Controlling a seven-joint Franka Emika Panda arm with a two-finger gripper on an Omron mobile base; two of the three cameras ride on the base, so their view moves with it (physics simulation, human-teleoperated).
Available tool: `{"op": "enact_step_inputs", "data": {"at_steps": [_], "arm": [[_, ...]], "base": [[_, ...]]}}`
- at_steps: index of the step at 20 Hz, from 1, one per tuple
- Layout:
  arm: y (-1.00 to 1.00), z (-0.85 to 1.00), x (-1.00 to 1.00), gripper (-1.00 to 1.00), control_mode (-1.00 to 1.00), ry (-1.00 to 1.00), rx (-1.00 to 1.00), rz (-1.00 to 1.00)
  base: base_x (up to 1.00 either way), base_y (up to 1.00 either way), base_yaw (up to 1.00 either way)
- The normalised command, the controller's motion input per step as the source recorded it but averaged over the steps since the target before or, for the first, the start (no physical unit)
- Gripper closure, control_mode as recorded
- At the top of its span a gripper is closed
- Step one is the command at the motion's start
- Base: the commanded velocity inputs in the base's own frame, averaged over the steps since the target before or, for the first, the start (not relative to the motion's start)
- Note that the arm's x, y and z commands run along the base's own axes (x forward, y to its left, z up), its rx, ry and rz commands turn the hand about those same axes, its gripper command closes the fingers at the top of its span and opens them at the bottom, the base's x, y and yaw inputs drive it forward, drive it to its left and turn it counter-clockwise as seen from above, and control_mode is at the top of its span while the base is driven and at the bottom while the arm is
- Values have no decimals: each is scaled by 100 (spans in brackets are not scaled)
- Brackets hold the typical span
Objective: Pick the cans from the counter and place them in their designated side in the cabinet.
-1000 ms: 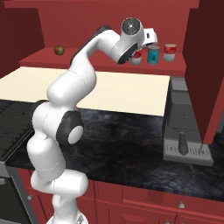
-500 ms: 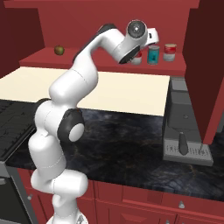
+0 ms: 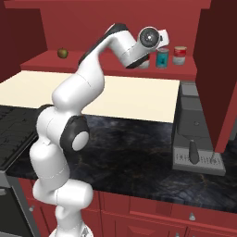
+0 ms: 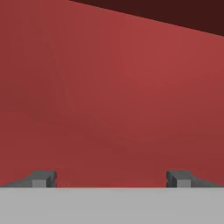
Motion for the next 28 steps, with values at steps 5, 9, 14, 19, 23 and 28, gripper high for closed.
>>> {"op": "enact_step_inputs", "data": {"at_steps": [5, 9, 14, 19, 23, 28], "arm": [[11, 8, -24, -100, -100, -12, 0, 5], [22, 11, -48, -100, -100, -13, -2, 4], [54, 1, -72, -100, -100, -13, -9, 2], [68, 0, -78, -100, -100, -13, -13, 1], [54, 0, -91, -100, -100, -12, -12, 0], [46, -2, -97, -100, -100, -14, -9, 0]], "base": [[0, 0, 0], [0, 0, 0], [0, 0, 0], [0, 0, 0], [0, 0, 0], [0, 0, 0]]}}
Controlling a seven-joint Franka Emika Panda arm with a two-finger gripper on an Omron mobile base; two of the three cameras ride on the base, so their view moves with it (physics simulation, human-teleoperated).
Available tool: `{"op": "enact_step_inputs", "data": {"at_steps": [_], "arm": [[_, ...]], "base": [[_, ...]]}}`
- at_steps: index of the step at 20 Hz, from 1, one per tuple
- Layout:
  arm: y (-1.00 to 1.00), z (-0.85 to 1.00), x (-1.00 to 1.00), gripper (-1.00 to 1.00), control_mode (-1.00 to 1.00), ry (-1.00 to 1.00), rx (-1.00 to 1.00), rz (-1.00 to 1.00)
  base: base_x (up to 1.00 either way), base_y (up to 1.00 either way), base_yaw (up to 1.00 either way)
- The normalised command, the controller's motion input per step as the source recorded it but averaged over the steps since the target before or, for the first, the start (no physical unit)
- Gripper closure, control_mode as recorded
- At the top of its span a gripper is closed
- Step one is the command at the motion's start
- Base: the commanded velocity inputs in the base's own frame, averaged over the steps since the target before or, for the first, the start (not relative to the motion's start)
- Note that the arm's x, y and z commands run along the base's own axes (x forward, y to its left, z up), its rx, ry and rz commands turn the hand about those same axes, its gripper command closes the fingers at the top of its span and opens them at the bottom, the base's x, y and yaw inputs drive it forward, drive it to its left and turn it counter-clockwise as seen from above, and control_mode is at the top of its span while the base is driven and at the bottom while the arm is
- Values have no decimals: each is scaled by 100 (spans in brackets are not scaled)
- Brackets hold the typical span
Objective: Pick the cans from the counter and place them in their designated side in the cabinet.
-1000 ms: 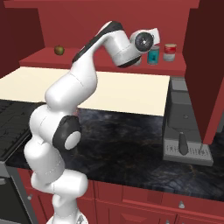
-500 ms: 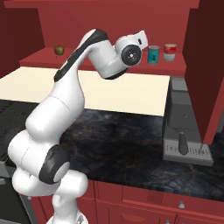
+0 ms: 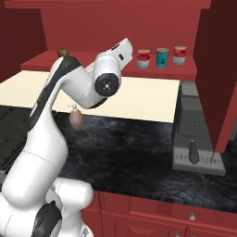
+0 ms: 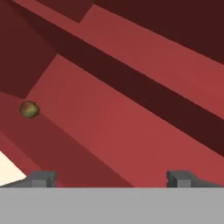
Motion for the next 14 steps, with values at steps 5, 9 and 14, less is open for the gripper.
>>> {"op": "enact_step_inputs", "data": {"at_steps": [5, 9, 14], "arm": [[33, -7, -95, -100, -100, -6, -6, 0], [17, -3, -87, -100, -100, 10, -1, 0], [11, -8, -89, -100, -100, 19, -4, 0]], "base": [[0, 0, 0], [0, 0, 0], [0, 0, 0]]}}
